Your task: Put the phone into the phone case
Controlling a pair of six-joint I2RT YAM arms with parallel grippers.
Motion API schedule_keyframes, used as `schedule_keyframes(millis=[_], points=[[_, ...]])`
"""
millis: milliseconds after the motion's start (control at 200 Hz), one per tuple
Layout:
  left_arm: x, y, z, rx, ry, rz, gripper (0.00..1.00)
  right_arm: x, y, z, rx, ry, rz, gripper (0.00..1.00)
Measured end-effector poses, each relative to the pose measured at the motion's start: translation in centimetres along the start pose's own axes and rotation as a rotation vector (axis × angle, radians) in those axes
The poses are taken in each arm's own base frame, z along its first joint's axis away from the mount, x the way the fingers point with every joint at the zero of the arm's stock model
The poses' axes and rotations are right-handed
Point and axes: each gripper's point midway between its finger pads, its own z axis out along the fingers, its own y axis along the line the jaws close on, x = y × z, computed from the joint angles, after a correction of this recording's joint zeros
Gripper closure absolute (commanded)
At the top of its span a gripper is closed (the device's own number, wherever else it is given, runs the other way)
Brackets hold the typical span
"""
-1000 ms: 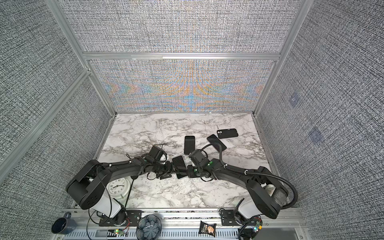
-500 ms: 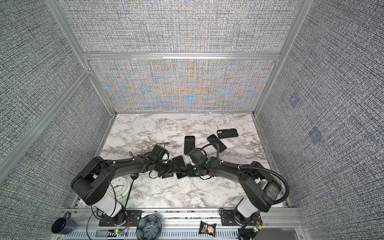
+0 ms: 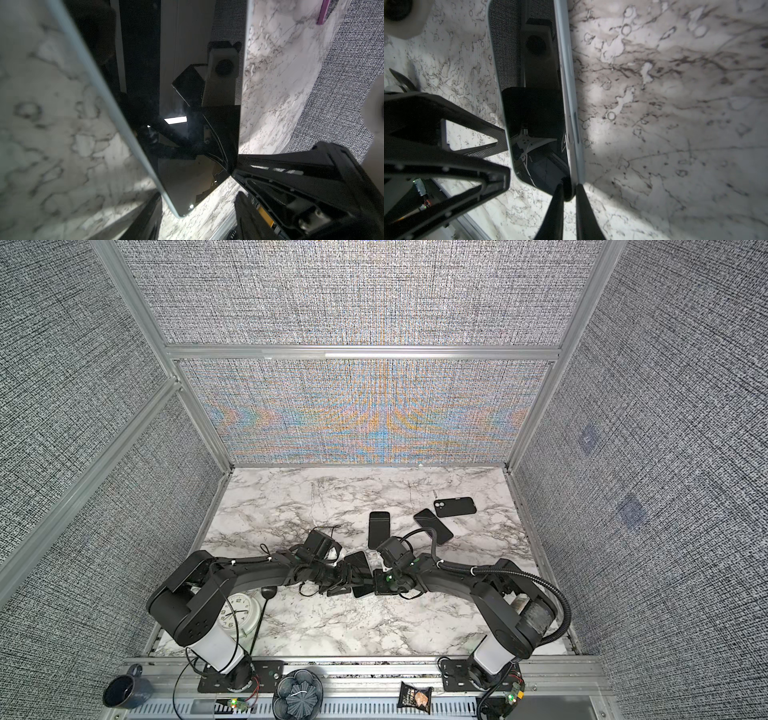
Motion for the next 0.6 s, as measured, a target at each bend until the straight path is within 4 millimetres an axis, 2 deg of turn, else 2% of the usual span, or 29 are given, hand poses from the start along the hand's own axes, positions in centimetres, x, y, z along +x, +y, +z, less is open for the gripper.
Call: schedule_keyframes(millis=[400, 600], points=[[0.1, 0.1, 0.0, 0.006, -0.004, 0.008, 0.42, 0.2, -0.2, 0.6, -0.013, -0.003, -0.002, 0.90], [0.1, 0.2, -0.3, -0.001, -0.022, 0.015, 0.42, -0.1, 0.3, -0.7, 0.001, -0.015, -0.027, 0.88]])
